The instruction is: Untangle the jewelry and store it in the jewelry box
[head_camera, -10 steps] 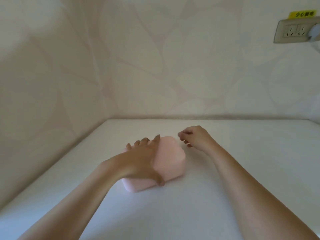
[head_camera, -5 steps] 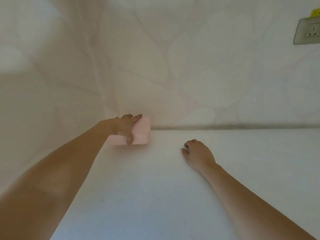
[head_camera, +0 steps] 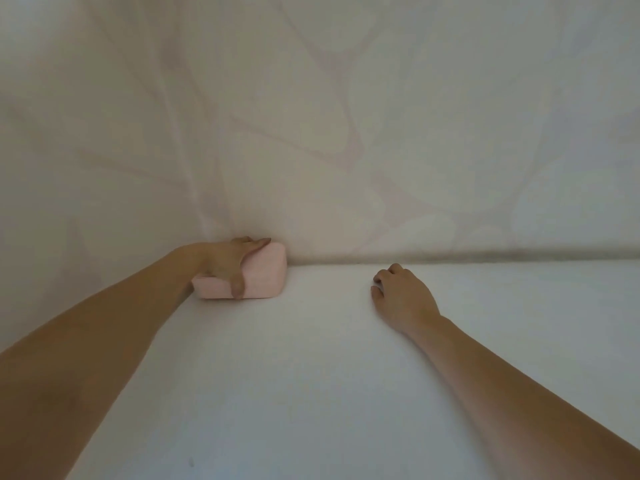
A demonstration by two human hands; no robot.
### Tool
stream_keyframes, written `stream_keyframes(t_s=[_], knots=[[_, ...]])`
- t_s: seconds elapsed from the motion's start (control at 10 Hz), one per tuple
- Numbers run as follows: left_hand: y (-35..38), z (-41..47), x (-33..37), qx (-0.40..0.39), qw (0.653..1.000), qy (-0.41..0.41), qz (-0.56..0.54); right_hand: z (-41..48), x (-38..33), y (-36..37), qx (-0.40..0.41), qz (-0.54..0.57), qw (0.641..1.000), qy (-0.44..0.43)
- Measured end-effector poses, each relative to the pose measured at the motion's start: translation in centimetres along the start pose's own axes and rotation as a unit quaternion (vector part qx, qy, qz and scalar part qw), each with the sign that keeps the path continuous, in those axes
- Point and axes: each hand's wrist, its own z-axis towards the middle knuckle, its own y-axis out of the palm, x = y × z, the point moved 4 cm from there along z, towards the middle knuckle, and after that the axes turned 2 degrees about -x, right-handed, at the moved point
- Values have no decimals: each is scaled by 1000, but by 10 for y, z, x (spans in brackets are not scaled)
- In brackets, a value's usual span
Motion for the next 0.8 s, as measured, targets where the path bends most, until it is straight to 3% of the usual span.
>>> stream_keyframes(t_s=[0.3,0.5,0.6,0.7,0.8], knots=[[6,12,-28,-17,999,-38,-3,1,0,1,6,-4,1000,-3],[8,4,-41,50,993,-109,-4,-4,-1,-3,-2,12,1000,-2],[17,-12,-34,77,986,-149,3,-10,-2,-6,-28,26,999,9],[17,-27,-16,137,981,-135,26,-22,-2,-9,-58,30,998,8],[-2,-48,5,142,983,-108,-49,-28,-6,-22,-128,31,991,4]])
